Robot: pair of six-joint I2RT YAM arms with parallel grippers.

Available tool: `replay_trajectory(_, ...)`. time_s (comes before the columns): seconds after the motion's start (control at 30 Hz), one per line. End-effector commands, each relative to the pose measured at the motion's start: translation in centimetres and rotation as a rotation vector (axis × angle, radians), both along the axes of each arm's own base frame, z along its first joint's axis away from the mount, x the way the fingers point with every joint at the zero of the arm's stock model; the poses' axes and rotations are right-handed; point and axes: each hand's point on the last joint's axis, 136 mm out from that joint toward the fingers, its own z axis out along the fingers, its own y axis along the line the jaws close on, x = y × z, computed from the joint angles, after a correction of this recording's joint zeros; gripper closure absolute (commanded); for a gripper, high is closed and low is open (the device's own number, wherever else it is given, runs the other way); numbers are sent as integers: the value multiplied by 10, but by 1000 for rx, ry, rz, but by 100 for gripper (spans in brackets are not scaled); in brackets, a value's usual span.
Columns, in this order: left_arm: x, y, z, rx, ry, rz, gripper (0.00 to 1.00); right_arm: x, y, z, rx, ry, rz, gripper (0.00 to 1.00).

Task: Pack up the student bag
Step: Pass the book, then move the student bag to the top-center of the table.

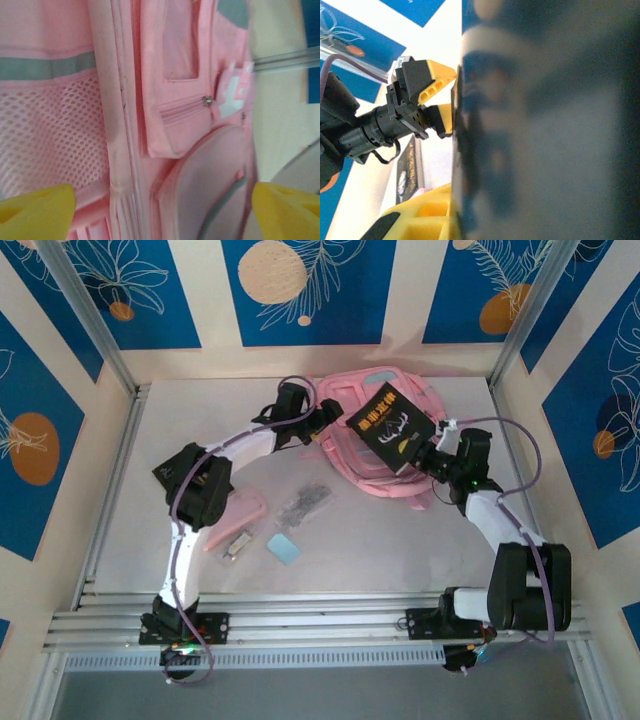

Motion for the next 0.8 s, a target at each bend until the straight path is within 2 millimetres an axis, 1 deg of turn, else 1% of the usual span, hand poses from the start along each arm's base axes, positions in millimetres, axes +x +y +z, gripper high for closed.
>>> replay_trajectory(0.0,4,4,-39,148,52,4,10,-12,-9,16,-48,-76,-6,100)
replay_trajectory(0.07,6,5,-54,158,81,14,14,-15,-20,9,-65,-55,-56,100)
replay_trajectory(0.1,7,5,-59,160,87,17,19,-16,-27,4,-71,-37,-86,100)
replay_trajectory(0.23,6,15,-69,226,84,18,34,-17,-56,-14,-77,41,-213,100)
replay_trajectory(0.27,5,17,-71,241,86,15,41,-17,-61,-18,-82,55,-235,100)
replay_trajectory(0.33,2,26,-79,272,106,16,57,-16,-69,-28,-92,90,-267,100)
replay_trajectory(0.37,0,32,-83,286,119,23,63,-15,-71,-32,-95,104,-274,100)
replay_trajectory(0.4,-2,42,-89,306,136,39,68,-14,-72,-37,-95,120,-276,100)
replay_trajectory(0.47,-7,60,-95,333,155,67,72,-10,-70,-45,-82,145,-268,100)
replay_trajectory(0.57,-16,96,-99,370,171,118,73,-3,-61,-55,-63,171,-231,100)
replay_trajectory(0.63,-21,120,-100,383,176,151,72,2,-48,-60,-56,194,-184,100)
replay_trajectory(0.7,-23,141,-94,391,172,174,70,8,-29,-62,-54,197,-127,100)
replay_trajectory(0.73,-24,150,-91,396,171,182,68,11,-19,-63,-56,202,-101,100)
replay_trajectory(0.77,-24,157,-88,401,168,187,63,13,-10,-63,-56,203,-80,100)
